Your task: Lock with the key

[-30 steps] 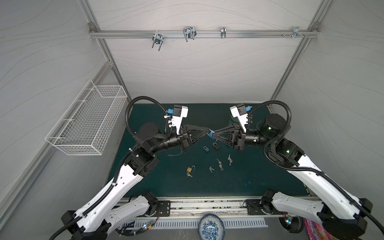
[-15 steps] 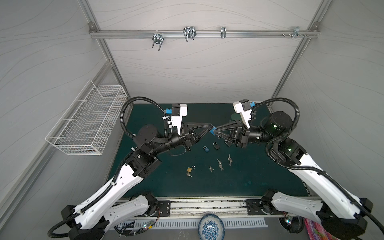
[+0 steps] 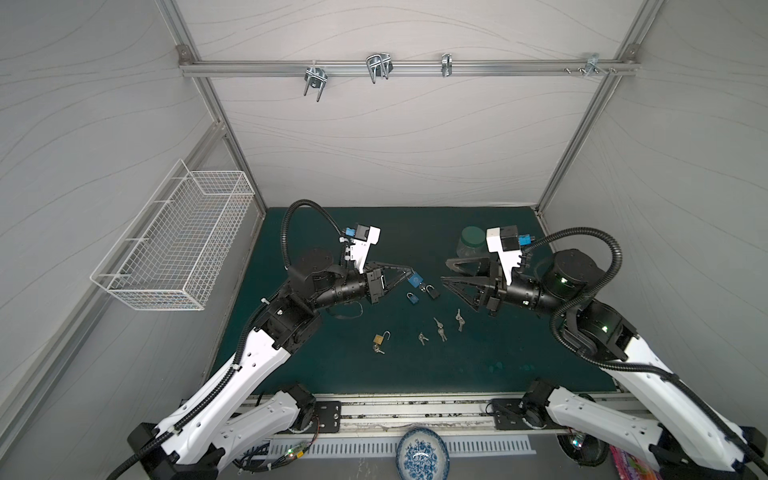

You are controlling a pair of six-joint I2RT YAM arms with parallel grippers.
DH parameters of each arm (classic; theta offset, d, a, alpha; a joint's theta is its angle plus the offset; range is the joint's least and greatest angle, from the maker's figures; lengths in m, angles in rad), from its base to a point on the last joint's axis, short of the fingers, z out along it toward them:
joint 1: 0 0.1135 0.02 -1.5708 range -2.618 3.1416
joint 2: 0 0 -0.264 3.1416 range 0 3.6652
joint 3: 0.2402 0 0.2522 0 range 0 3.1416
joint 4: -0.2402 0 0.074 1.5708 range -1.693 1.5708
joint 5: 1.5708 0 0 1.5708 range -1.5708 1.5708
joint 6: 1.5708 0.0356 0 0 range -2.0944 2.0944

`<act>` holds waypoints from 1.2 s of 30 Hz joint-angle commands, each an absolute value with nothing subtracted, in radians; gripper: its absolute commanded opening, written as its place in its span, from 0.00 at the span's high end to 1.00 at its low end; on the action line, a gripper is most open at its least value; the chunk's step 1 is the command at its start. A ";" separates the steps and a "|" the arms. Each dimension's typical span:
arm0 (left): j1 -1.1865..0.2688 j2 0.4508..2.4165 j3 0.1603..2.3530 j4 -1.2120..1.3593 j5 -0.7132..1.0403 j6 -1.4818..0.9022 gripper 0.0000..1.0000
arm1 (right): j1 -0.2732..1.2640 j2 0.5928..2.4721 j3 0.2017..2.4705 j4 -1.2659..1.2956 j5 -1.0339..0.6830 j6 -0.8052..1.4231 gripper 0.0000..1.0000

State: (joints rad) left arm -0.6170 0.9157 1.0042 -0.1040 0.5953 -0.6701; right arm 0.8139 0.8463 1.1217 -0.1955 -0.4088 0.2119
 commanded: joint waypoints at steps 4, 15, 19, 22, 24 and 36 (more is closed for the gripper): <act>-0.617 0.882 0.977 0.029 0.601 -0.803 1.00 | 0.849 0.858 1.086 -0.293 -0.321 0.005 0.43; -0.617 0.877 0.966 0.065 0.618 -0.815 1.00 | 0.908 0.906 1.089 -0.293 -0.335 -0.064 0.42; -0.616 0.877 0.968 0.066 0.619 -0.813 1.00 | 0.934 0.931 1.091 -0.287 -0.286 -0.038 0.43; -0.617 0.880 0.963 0.069 0.615 -0.815 1.00 | 0.956 0.954 1.100 -0.286 -0.239 -0.017 0.43; -0.617 0.882 0.965 0.067 0.617 -0.816 1.00 | 0.974 0.968 1.107 -0.295 -0.204 -0.021 0.44; -0.615 0.870 0.960 0.043 0.599 -0.804 1.00 | 1.004 0.897 1.052 -0.191 -0.162 -0.011 0.52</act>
State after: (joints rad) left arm -0.6170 0.8814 0.9600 -0.0013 0.6010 -0.8074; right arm 0.9943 0.9306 1.0645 -0.2520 -0.1692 -0.0143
